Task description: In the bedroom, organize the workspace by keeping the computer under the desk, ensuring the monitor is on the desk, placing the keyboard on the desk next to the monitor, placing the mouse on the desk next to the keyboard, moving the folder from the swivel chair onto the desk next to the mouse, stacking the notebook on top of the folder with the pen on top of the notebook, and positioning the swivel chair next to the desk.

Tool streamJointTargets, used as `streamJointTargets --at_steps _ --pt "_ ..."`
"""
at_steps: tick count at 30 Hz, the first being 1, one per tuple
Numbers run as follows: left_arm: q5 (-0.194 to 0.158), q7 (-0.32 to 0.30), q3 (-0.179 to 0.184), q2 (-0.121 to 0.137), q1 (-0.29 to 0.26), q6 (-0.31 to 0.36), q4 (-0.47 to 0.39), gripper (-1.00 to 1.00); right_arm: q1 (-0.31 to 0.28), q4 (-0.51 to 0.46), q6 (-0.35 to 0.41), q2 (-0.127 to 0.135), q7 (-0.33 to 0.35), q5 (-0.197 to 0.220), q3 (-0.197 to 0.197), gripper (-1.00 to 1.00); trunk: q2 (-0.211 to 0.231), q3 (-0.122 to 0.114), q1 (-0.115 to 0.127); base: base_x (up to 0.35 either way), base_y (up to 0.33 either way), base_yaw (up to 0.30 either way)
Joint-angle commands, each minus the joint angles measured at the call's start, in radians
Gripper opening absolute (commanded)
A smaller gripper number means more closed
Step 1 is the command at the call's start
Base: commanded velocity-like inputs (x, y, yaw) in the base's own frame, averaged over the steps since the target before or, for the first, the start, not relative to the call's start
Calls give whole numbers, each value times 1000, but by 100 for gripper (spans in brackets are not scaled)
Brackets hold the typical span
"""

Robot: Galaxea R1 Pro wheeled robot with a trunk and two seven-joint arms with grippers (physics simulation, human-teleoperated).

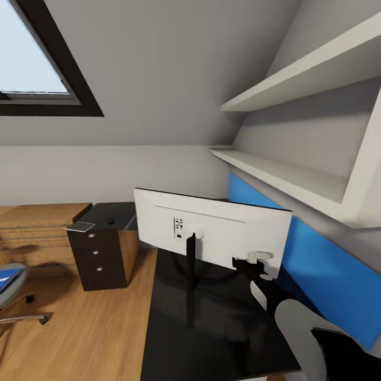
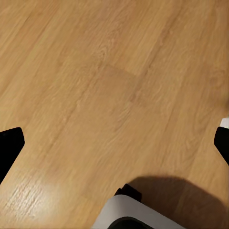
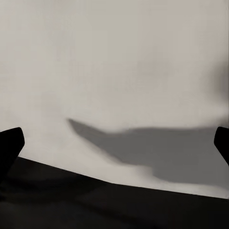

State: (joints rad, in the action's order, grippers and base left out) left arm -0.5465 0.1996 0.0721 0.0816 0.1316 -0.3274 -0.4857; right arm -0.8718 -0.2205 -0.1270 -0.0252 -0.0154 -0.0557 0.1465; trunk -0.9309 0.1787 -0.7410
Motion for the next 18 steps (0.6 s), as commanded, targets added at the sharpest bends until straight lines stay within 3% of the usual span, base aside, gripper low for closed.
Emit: streamJointTargets --at_steps 1,18 --pt "-6 8 8 1 0 -2 -2 100 -1 1 -3 -1 -1 -6 5 100 -1 1 0 54 -2 0" --pt "-5 8 8 0 0 -4 -2 100 -1 1 -3 -1 -1 -6 5 100 -1 1 0 128 0 0"
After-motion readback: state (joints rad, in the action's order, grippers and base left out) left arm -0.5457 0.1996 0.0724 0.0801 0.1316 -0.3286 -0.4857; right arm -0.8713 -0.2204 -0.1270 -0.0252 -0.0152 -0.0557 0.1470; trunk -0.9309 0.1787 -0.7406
